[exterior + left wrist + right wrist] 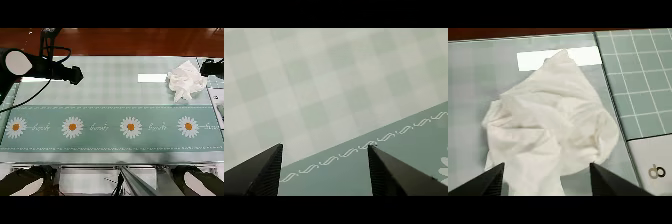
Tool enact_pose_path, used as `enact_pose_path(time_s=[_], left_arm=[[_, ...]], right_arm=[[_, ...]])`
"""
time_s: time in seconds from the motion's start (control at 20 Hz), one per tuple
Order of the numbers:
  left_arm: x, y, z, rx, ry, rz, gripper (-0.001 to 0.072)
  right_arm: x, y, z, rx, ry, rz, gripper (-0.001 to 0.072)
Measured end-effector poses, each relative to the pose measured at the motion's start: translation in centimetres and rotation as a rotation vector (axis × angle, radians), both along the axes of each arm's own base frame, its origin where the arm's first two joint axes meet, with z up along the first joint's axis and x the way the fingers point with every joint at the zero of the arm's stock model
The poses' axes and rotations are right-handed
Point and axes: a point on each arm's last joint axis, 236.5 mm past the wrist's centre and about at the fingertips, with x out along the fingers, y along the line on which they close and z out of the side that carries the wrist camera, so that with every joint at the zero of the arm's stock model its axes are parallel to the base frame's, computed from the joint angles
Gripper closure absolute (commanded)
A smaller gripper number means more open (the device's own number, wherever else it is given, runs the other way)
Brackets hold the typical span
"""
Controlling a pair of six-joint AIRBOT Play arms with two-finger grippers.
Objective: Fold the shirts.
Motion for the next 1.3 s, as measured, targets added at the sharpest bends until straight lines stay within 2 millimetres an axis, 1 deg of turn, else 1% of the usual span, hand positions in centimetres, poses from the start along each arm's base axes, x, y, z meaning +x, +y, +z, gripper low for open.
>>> enact_pose_path(time_s=[0.05, 0.15, 0.25, 0.35, 0.4, 0.45, 0.5, 0.55, 0.6, 0.65, 0.7, 0.75, 0.8, 0.85, 0.9, 0.95, 1.0, 1.05, 1.15, 1.2, 1.3], left_arm=[[0.1, 0.0, -0.2, 0.001, 0.002, 0.001, 0.0091], [0.2, -0.1, -0.6, 0.004, 0.011, 0.0, 0.0091], [0.2, -0.1, -1.0, 0.008, 0.023, -0.001, 0.0091], [0.2, -0.1, -1.3, 0.011, 0.032, -0.001, 0.0091], [0.2, -0.1, -1.6, 0.013, 0.037, -0.001, 0.0091], [0.3, -0.1, -1.7, 0.014, 0.04, -0.001, 0.0091], [0.3, -0.1, -1.8, 0.015, 0.044, -0.001, 0.0091], [0.3, -0.1, -1.9, 0.016, 0.047, -0.001, 0.0091], [0.3, -0.1, -2.0, 0.017, 0.049, -0.001, 0.0093], [0.3, -0.1, -2.0, 0.017, 0.05, -0.002, 0.0098], [0.2, -0.1, -2.0, 0.017, 0.052, -0.002, 0.0111], [0.1, -0.1, -1.9, 0.017, 0.057, -0.003, 0.0111], [-0.1, -0.2, -1.7, 0.016, 0.062, -0.006, 0.0111], [-0.1, -0.4, -1.0, 0.004, 0.059, -0.008, 0.0111], [-0.3, -0.7, -0.2, -0.015, 0.064, -0.011, 0.0111], [-0.4, -1.4, 0.8, -0.049, 0.064, -0.013, 0.0111], [-0.6, -2.2, 2.3, -0.095, 0.058, -0.02, 0.011], [-0.9, -3.2, 3.9, -0.148, 0.054, -0.03, 0.0111], [-1.7, -5.3, 8.0, -0.261, 0.035, -0.068, 0.0111], [-2.2, -6.2, 10.4, -0.318, 0.016, -0.092, 0.011], [-3.8, -7.3, 14.8, -0.393, -0.023, -0.147, 0.0111]], right_arm=[[0.8, -1.2, -2.0, 0.053, 0.013, -0.052, 0.0111], [1.8, -2.4, -6.8, 0.188, 0.058, -0.138, 0.011], [2.5, -2.3, -11.5, 0.322, 0.111, -0.198, 0.0111], [3.1, -1.4, -15.3, 0.423, 0.155, -0.221, 0.0111], [3.3, -0.7, -16.8, 0.463, 0.177, -0.224, 0.0116], [3.7, -0.1, -18.1, 0.494, 0.185, -0.224, 0.0167], [4.0, 0.6, -19.2, 0.516, 0.195, -0.222, 0.0382], [4.4, 1.0, -19.9, 0.53, 0.195, -0.22, 0.0682], [4.7, 1.5, -20.3, 0.544, 0.191, -0.217, 0.0675], [5.1, 1.8, -20.2, 0.557, 0.18, -0.216, 0.0675], [5.4, 2.0, -19.7, 0.564, 0.167, -0.21, 0.0675], [5.9, 2.2, -18.6, 0.564, 0.146, -0.196, 0.0676], [6.5, 2.2, -16.6, 0.553, 0.105, -0.172, 0.0676], [7.0, 2.3, -14.1, 0.535, 0.063, -0.139, 0.0676], [7.4, 2.6, -10.9, 0.515, 0.012, -0.098, 0.0676], [7.7, 2.9, -7.2, 0.492, -0.051, -0.055, 0.0676], [7.5, 3.4, -2.8, 0.47, -0.121, -0.006, 0.0676], [6.9, 4.0, 1.9, 0.447, -0.201, 0.042, 0.0676], [4.6, 5.4, 10.6, 0.407, -0.363, 0.124, 0.0676], [2.7, 6.3, 14.9, 0.389, -0.446, 0.162, 0.0676], [-1.9, 8.0, 22.0, 0.352, -0.592, 0.225, 0.0676]])
